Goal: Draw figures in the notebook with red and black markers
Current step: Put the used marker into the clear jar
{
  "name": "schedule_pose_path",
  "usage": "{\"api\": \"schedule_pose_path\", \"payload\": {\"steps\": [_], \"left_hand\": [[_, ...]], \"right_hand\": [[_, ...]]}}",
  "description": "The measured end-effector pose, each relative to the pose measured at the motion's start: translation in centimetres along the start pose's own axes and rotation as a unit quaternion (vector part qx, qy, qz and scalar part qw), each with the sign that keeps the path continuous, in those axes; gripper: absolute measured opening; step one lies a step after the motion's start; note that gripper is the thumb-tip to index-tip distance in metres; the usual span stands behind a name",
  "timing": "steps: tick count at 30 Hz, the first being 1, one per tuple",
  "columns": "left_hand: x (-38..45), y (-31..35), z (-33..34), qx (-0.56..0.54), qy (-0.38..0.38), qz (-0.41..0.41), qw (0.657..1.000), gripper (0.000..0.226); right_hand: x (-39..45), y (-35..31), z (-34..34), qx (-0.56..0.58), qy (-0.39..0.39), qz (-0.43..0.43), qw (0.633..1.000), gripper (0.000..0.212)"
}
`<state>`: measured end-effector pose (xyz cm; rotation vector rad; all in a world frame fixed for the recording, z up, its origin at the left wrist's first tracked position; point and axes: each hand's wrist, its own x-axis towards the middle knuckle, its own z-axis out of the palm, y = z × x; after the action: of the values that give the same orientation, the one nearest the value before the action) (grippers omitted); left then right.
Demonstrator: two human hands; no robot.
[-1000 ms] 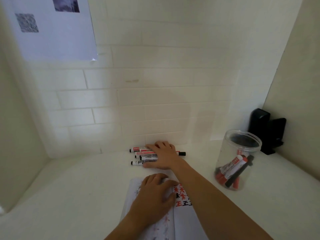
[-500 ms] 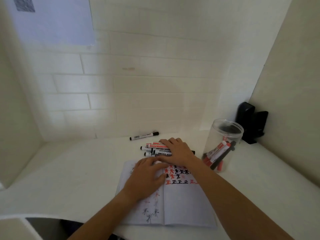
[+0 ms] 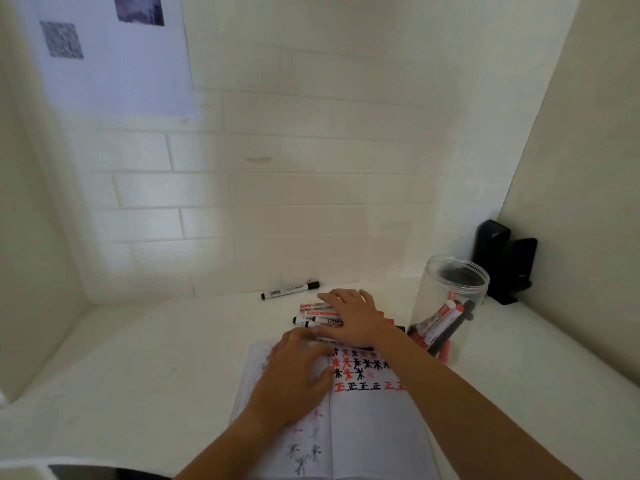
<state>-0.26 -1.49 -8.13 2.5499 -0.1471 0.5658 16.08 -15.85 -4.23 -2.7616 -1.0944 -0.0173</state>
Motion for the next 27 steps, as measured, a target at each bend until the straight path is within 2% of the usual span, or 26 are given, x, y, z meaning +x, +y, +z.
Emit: {"api": "schedule_pose_path", "payload": {"steps": [5, 13, 20, 27], "left_hand": [[0.1, 0.0, 0.1, 0.015, -0.005, -0.03, 0.999, 0.042], [0.2, -0.1, 0.2, 0.038, -0.027, -0.02, 0.999, 0.045], [0.1, 0.0, 0.1, 0.037, -0.023, -0.017, 0.999, 0.045], [0.0, 0.2, -0.1, 0.04, -0.033, -0.021, 0.998, 0.044]], "right_hand": [[3.5, -1.0, 1.0, 0.007, 0.003, -0.029, 1.0, 0.101], [6.7, -2.3, 2.4, 0.024, 0.03, 0.002, 0.999, 0.071], [4.3, -0.8, 1.5, -0.048, 0.043, 0.066, 0.996, 0.075], [1.6, -0.1, 0.9, -0.017, 0.06, 0.099, 0.993, 0.053]]}}
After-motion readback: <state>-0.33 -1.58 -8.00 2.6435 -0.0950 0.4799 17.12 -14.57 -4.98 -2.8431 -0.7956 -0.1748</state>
